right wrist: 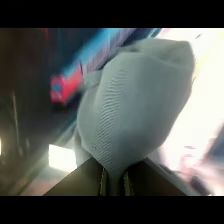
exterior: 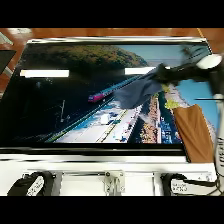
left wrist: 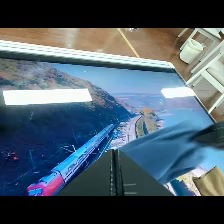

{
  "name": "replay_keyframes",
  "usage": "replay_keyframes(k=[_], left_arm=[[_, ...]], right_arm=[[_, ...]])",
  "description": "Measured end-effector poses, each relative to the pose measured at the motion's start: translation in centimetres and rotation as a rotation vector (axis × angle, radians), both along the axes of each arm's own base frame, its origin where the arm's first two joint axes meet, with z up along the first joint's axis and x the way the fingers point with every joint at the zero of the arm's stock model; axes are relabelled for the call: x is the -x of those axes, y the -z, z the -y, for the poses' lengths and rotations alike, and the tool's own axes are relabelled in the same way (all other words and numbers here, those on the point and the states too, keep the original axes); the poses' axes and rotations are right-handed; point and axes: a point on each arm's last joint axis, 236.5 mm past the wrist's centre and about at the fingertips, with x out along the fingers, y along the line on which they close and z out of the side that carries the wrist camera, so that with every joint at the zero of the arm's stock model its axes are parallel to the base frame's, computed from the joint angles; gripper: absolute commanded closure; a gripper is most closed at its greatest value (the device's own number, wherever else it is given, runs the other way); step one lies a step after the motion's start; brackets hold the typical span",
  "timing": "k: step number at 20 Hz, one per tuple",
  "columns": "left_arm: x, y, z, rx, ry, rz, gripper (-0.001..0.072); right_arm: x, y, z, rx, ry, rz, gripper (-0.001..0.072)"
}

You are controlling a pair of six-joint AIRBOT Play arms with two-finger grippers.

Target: Fold the shirts.

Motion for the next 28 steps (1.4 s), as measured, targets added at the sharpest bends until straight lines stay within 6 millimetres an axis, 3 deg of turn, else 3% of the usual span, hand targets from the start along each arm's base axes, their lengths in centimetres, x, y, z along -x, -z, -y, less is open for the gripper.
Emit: replay_keyframes(k=[2,4,7,10,14,18,19,21,22,25,27,28], left_arm=[[0.0,0.0,0.0,0.000,0.001,0.000,0.0663],[0.0,0.0,0.0,0.000,0.001,-0.001,0.0663],[0.1,0.0,0.1,-0.001,0.003,-0.002,0.0663],[0.3,0.3,0.3,-0.006,0.017,-0.015,0.0663],[0.7,0.5,0.6,-0.012,0.031,-0.024,0.0663],[0.9,0.7,0.8,-0.016,0.039,-0.029,0.0663],[1.0,0.7,0.8,-0.017,0.042,-0.031,0.0663],[1.0,0.8,0.9,-0.019,0.046,-0.035,0.0663],[1.1,0.8,0.9,-0.019,0.048,-0.036,0.0663],[1.0,1.0,0.9,-0.019,0.050,-0.042,0.0663],[0.6,1.4,0.8,-0.015,0.051,-0.057,0.0664],[0.2,1.8,0.8,-0.015,0.051,-0.070,0.0664]], right_arm=[[2.2,-1.7,5.5,0.051,0.076,-0.035,0.0654],[5.4,-2.1,10.8,0.105,0.157,-0.115,0.0653],[11.2,-1.1,17.8,0.184,0.286,-0.297,0.0654],[16.3,0.5,22.7,0.246,0.414,-0.470,0.0654],[21.4,4.0,25.5,0.297,0.515,-0.646,0.0654],[29.0,8.3,25.1,0.342,0.551,-0.916,0.0654],[30.2,9.5,24.9,0.341,0.578,-0.953,0.0603],[31.3,11.9,24.7,0.323,0.638,-0.976,0.0076],[31.5,13.1,24.6,0.309,0.665,-0.973,0.0035],[30.7,14.4,24.8,0.296,0.707,-0.914,0.0037],[29.7,12.9,26.2,0.331,0.747,-0.835,0.0039],[28.6,11.5,27.4,0.359,0.784,-0.762,0.0096]])
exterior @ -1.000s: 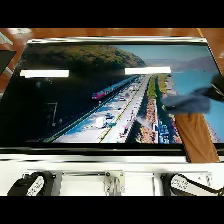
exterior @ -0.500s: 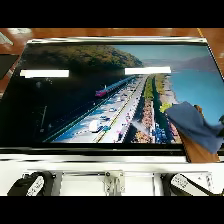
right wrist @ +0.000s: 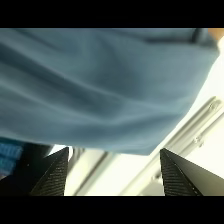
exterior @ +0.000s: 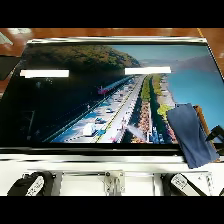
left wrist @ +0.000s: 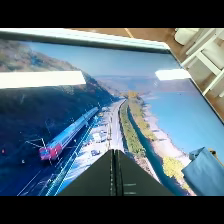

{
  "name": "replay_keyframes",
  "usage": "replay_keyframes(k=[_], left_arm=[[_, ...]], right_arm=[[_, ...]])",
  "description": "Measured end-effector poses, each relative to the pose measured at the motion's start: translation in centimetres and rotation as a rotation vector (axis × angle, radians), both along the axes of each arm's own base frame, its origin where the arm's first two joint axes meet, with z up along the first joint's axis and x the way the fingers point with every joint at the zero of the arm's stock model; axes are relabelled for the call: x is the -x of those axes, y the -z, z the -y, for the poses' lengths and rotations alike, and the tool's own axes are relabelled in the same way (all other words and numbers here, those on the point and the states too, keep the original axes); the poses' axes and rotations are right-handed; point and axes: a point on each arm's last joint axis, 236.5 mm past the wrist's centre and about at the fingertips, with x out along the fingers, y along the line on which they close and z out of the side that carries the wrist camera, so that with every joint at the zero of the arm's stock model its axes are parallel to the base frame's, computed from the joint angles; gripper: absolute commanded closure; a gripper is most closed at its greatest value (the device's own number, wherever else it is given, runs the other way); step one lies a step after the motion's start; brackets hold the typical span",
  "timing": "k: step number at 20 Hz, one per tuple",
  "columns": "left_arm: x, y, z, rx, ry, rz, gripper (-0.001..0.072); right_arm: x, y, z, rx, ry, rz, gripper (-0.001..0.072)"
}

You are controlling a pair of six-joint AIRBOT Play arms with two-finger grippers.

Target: Fold the shirts.

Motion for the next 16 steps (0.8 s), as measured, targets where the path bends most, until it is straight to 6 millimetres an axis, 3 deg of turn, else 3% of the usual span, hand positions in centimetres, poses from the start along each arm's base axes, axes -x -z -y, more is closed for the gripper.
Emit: replay_keyframes(k=[1,3,4,6,7,8,9,10,12,14,16], left_arm=[[-0.6,0.8,0.0,-0.005,0.002,-0.022,0.0665],[-2.0,2.9,0.3,-0.024,0.006,-0.085,0.0665],[-2.9,4.8,0.7,-0.048,0.007,-0.140,0.0666],[-4.3,9.7,1.6,-0.138,0.001,-0.277,0.0666],[-4.6,13.1,2.1,-0.213,-0.006,-0.372,0.0663],[-4.6,16.2,2.4,-0.296,-0.016,-0.460,0.0557],[-4.4,19.4,2.7,-0.395,-0.025,-0.544,0.0131],[-4.0,22.0,2.9,-0.485,-0.030,-0.613,0.0024],[-3.2,26.0,3.1,-0.633,-0.037,-0.715,0.0024],[-2.7,28.0,2.9,-0.721,-0.049,-0.770,0.0022],[-2.5,29.0,2.6,-0.766,-0.061,-0.797,0.0021]], right_arm=[[-1.6,-2.1,1.5,0.076,0.015,0.081,0.0151],[-6.1,-7.7,4.0,0.229,0.035,0.321,0.0156],[-8.8,-10.9,4.3,0.288,0.016,0.451,0.0156],[-14.1,-16.8,1.9,0.354,-0.125,0.681,0.0155],[-15.9,-18.2,-0.4,0.355,-0.224,0.731,0.0129],[-17.3,-18.4,-3.3,0.331,-0.330,0.745,0.0019],[-18.1,-17.3,-6.6,0.283,-0.439,0.718,0.0018],[-18.4,-15.3,-9.5,0.224,-0.524,0.660,0.0018],[-17.8,-10.8,-14.1,0.121,-0.668,0.515,0.0019],[-17.0,-7.8,-17.8,0.041,-0.786,0.407,0.0019],[-16.5,-6.2,-20.1,0.007,-0.874,0.349,0.0018]])
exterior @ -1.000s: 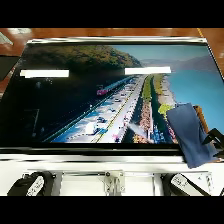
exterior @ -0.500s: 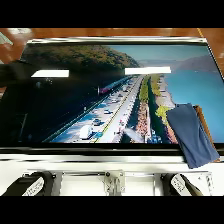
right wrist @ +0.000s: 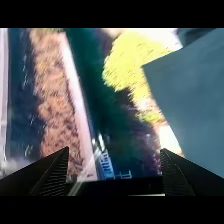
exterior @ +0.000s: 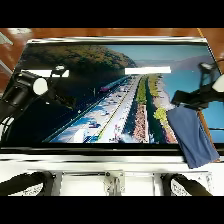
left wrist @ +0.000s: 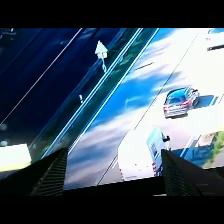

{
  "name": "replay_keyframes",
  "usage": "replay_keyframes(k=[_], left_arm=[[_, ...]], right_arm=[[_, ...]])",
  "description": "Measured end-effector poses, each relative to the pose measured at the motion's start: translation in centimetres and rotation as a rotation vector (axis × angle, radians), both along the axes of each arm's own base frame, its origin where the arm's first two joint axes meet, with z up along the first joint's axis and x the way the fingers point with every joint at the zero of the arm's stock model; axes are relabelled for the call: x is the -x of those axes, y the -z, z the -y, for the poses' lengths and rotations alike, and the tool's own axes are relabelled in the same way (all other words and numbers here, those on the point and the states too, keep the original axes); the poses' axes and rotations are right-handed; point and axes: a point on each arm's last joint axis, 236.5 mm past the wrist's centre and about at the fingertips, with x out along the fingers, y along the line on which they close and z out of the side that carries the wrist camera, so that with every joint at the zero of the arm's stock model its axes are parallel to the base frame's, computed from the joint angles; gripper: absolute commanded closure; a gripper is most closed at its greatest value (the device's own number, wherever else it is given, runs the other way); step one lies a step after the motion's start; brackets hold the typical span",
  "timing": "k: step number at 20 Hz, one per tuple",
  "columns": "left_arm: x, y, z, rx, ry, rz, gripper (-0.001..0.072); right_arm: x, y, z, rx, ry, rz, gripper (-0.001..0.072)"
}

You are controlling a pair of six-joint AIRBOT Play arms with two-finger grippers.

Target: Fold the shirts.

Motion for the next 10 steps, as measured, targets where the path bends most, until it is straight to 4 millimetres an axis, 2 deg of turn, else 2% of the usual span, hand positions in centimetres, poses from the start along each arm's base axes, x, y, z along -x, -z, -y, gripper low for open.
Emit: replay_keyframes(k=[4,10], left_arm=[[0.1,0.7,-0.5,-0.045,-0.009,-0.018,0.0020],[0.2,1.0,-0.6,-0.057,-0.013,-0.028,0.0020]], right_arm=[[0.4,1.2,-2.3,0.006,-0.082,-0.041,0.0019],[0.6,1.5,-3.0,0.007,-0.110,-0.053,0.0018]])
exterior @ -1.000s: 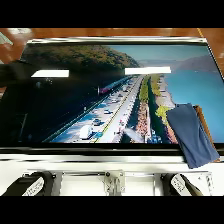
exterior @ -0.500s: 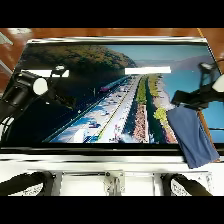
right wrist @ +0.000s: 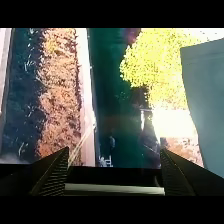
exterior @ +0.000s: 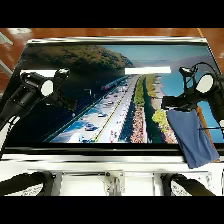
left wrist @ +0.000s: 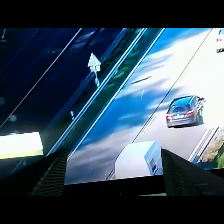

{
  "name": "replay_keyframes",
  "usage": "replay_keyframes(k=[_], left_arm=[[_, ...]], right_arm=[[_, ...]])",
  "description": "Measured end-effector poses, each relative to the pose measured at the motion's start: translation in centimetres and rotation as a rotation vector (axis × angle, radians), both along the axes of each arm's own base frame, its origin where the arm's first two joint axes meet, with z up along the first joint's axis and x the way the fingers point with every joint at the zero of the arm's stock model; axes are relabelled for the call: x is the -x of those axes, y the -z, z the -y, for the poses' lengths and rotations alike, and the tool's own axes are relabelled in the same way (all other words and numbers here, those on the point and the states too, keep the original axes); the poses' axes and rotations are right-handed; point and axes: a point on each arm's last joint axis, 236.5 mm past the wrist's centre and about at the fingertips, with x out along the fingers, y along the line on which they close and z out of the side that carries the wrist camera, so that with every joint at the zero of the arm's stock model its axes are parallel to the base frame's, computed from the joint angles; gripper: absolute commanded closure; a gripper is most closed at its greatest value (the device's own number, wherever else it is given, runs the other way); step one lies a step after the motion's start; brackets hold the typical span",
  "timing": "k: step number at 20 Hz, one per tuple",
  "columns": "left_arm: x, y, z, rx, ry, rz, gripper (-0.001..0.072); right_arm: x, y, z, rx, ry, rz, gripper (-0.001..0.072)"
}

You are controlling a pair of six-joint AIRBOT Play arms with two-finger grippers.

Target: Fold the shirts.

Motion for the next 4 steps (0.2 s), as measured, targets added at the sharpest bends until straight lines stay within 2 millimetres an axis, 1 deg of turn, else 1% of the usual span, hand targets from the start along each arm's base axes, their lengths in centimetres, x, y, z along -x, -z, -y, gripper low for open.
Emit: replay_keyframes(k=[4], left_arm=[[0.02,0.00,-0.06,-0.002,-0.001,-0.001,0.0020]], right_arm=[[0.02,0.03,-0.09,0.000,-0.003,-0.001,0.0019]])
